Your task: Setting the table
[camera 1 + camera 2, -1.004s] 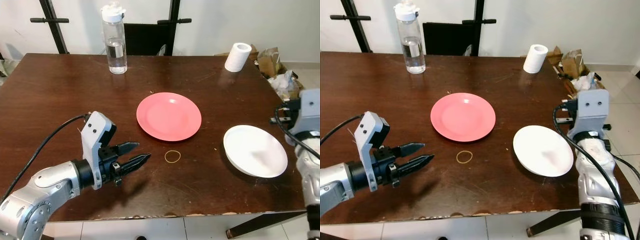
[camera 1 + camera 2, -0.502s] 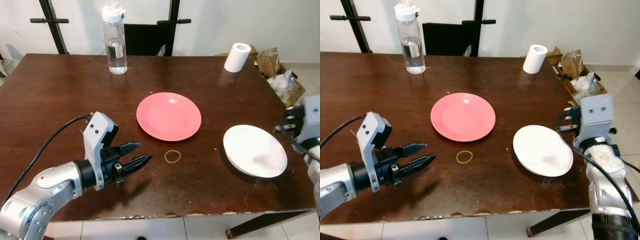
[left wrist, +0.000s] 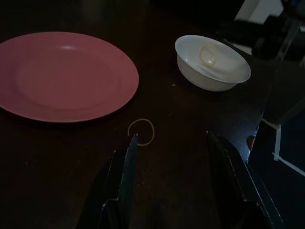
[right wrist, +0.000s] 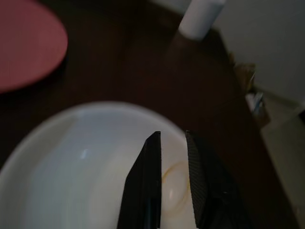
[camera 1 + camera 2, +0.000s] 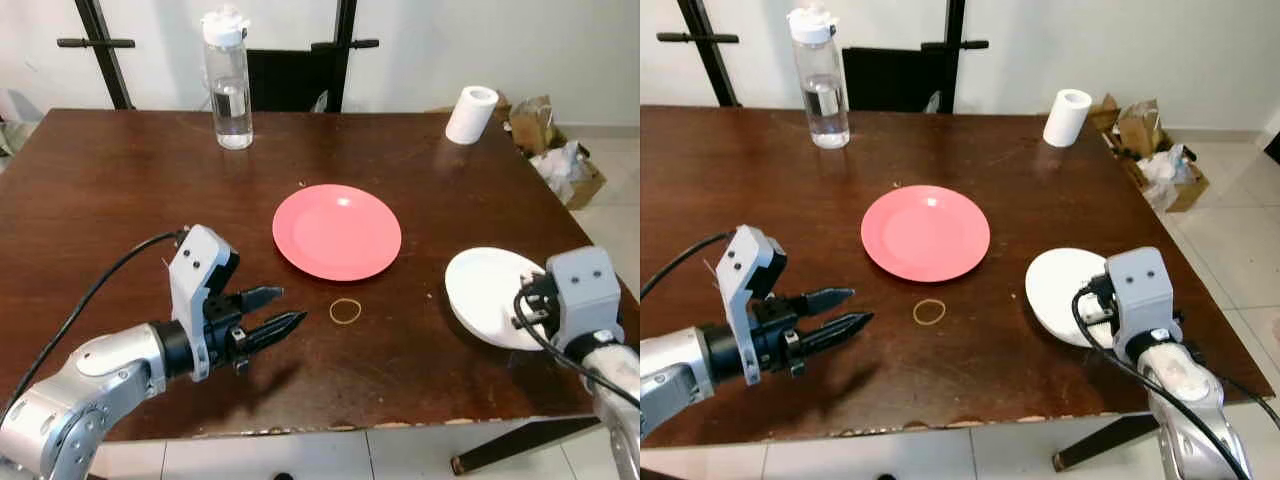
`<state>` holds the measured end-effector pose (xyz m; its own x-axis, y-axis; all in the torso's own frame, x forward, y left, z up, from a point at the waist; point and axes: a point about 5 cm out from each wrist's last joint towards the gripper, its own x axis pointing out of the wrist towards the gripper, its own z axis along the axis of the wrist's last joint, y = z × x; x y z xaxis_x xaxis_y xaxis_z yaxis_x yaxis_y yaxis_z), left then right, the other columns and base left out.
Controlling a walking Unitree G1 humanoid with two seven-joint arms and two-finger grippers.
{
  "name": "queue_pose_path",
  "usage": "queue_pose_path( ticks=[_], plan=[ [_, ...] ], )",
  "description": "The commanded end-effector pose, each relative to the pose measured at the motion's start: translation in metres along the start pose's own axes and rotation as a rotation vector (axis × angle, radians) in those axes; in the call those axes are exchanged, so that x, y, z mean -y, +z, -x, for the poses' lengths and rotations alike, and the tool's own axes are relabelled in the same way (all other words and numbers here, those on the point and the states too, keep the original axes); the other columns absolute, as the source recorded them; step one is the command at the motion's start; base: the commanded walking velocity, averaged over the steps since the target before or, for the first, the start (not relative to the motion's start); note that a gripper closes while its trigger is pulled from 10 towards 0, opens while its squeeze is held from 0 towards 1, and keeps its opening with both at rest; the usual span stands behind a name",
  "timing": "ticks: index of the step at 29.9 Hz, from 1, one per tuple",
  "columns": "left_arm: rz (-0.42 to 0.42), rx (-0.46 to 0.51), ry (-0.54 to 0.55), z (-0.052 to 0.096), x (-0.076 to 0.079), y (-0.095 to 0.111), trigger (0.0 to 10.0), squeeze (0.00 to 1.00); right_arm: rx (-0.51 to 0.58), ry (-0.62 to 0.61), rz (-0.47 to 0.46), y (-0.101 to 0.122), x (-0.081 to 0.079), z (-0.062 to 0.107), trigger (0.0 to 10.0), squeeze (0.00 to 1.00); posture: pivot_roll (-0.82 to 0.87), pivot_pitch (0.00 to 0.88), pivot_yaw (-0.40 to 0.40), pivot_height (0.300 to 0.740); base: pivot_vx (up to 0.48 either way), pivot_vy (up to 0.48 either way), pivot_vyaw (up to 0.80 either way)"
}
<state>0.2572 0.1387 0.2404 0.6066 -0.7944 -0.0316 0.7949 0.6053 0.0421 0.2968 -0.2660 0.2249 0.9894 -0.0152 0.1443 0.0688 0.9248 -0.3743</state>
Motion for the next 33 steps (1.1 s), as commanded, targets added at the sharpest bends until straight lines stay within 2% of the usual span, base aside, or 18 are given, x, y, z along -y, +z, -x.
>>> queue_pose_path(
  ticks=[1,11,14,15,16,19,20,21,22,26,30,33],
  plan=[
    [0.012,-0.011,-0.006,-0.001,0.001,-0.004,10.0,0.00,0.034,-0.042,-0.027,0.005,0.007,0.000,10.0,0.00,0.15,0.233,0.074,0.740,0.000,0.000,0.00],
    [0.021,0.004,0.014,-0.005,0.002,-0.006,10.0,0.00,0.111,-0.075,-0.049,0.027,0.010,-0.001,10.0,0.00,0.14,0.230,0.069,0.740,0.000,0.000,0.00],
    [-0.002,0.015,0.071,-0.011,-0.003,-0.006,10.0,0.00,0.222,-0.070,-0.144,0.043,0.001,-0.002,10.0,0.00,0.14,0.225,0.069,0.740,0.000,0.000,0.00],
    [-0.002,0.015,0.071,-0.011,-0.003,-0.006,10.0,0.00,0.222,-0.070,-0.144,0.043,0.001,-0.002,10.0,0.00,0.14,0.225,0.069,0.740,0.000,0.000,0.00],
    [-0.012,0.019,0.096,-0.013,-0.005,-0.006,10.0,0.00,0.238,-0.056,-0.155,0.046,-0.004,-0.002,10.0,0.00,0.14,0.225,0.069,0.740,0.000,0.000,0.00],
    [-0.038,0.042,0.225,-0.022,-0.013,-0.005,10.0,0.00,0.275,-0.008,-0.246,0.051,-0.032,-0.003,10.0,0.00,0.13,0.216,0.071,0.740,0.000,0.000,0.00],
    [-0.041,0.070,0.316,-0.026,-0.019,-0.003,10.0,0.00,0.272,0.049,-0.316,0.053,-0.057,-0.002,10.0,0.00,0.14,0.212,0.069,0.740,0.000,0.000,0.00],
    [-0.041,0.070,0.316,-0.026,-0.019,-0.003,10.0,0.00,0.272,0.049,-0.316,0.053,-0.057,-0.002,10.0,0.00,0.14,0.212,0.069,0.740,0.000,0.000,0.00],
    [-0.036,0.082,0.362,-0.027,-0.022,-0.002,10.0,0.00,0.254,0.081,-0.363,0.052,-0.072,-0.002,10.0,0.00,0.14,0.209,0.070,0.740,0.000,0.000,0.00],
    [-0.034,0.107,0.471,-0.027,-0.032,-0.002,10.0,0.00,0.212,0.083,-0.458,0.051,-0.097,-0.006,10.0,0.00,0.13,0.202,0.071,0.740,0.000,0.000,0.00],
    [-0.048,0.123,0.521,-0.026,-0.036,-0.002,10.0,0.00,0.194,0.084,-0.462,0.049,-0.107,-0.008,10.0,0.00,0.13,0.192,0.071,0.740,0.000,0.000,0.00],
    [-0.092,0.119,0.552,-0.028,-0.037,-0.003,10.0,0.00,0.171,0.065,-0.463,0.044,-0.106,-0.010,10.0,0.00,0.13,0.185,0.068,0.740,0.000,0.000,0.00]
  ],
)
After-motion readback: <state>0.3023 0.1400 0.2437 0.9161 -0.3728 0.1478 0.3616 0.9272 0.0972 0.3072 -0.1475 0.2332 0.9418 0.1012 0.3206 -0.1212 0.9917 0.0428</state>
